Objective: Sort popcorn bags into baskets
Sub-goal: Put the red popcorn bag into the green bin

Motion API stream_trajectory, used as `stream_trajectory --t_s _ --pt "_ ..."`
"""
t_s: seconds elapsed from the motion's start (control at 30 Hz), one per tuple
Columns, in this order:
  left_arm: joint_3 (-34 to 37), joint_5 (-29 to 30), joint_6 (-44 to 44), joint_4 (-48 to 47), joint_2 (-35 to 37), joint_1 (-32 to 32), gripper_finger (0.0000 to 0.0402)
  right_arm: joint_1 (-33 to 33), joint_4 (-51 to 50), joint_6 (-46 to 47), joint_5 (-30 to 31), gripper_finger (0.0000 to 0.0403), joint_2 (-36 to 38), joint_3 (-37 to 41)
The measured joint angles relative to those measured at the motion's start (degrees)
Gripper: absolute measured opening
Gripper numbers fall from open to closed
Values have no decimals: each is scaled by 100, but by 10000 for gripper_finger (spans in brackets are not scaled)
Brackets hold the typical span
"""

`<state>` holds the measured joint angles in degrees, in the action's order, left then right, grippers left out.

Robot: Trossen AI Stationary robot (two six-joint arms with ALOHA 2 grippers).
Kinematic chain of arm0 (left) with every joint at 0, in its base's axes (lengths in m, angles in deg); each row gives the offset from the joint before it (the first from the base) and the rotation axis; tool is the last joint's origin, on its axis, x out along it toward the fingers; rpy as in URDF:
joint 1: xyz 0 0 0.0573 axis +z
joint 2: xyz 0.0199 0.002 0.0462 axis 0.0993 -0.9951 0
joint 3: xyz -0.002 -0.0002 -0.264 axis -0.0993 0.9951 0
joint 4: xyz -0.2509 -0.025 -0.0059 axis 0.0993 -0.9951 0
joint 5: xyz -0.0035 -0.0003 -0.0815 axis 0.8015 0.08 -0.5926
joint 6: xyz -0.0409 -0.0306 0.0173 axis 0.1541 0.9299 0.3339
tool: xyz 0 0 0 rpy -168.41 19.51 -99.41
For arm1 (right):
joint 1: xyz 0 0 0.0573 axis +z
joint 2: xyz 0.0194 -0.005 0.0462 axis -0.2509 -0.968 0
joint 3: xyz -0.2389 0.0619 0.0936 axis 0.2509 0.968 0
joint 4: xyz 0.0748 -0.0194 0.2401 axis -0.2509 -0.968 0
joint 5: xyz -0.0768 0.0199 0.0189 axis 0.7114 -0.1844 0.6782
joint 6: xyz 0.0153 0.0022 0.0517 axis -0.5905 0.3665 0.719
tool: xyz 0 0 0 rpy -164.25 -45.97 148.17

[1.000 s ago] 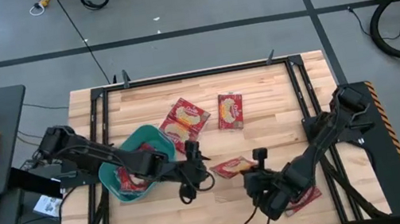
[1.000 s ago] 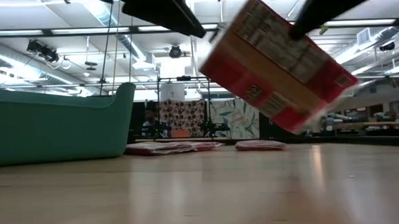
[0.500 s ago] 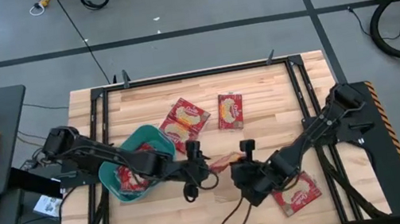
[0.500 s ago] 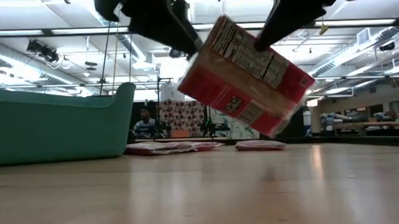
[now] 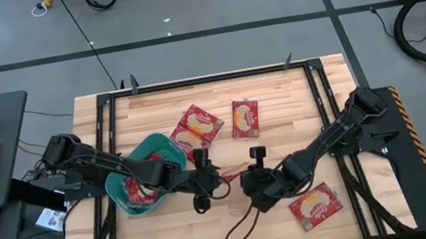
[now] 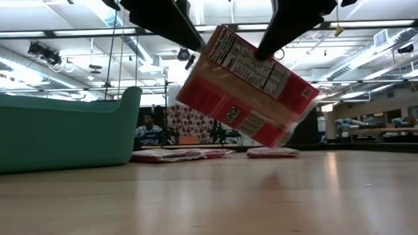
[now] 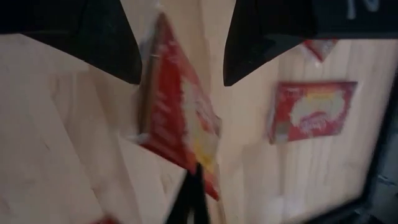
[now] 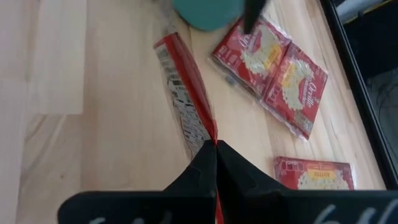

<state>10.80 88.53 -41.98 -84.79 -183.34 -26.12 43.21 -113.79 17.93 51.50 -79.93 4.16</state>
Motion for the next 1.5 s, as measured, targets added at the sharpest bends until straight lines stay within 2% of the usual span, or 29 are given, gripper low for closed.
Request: stream_trajectory --t_s 0.13,0.27,0.67,0.77,0.9,1.1,1.2,1.33,1.5 --pt "1 -90 95 -386 25 -4 229 -124 -182 -18 -235 1 0 0" --pt "-1 -203 373 -350 47 0 229 -222 -145 -40 -285 1 0 0" --pt "-1 -190 1119 -309 -29 -36 221 -273 1027 -698 -256 3 0 0" --pt "-1 -226 1320 -508 -29 -48 198 -273 1172 -863 -256 7 0 0" --pt "-1 -279 1538 -676 -27 -85 147 -270 1376 -1102 -269 8 7 0" --pt "-1 -319 1741 -711 -25 -207 60 -264 1689 -1366 -727 18 11 0" --pt "-1 -385 1868 -879 11 -238 30 -268 1676 -1447 -881 35 22 0" --pt "1 -421 2121 -1218 139 -246 28 -233 1533 -1473 -958 73 132 -9" --pt "4 -77 2444 -1708 600 -390 34 -200 650 -1004 -884 119 339 -9"
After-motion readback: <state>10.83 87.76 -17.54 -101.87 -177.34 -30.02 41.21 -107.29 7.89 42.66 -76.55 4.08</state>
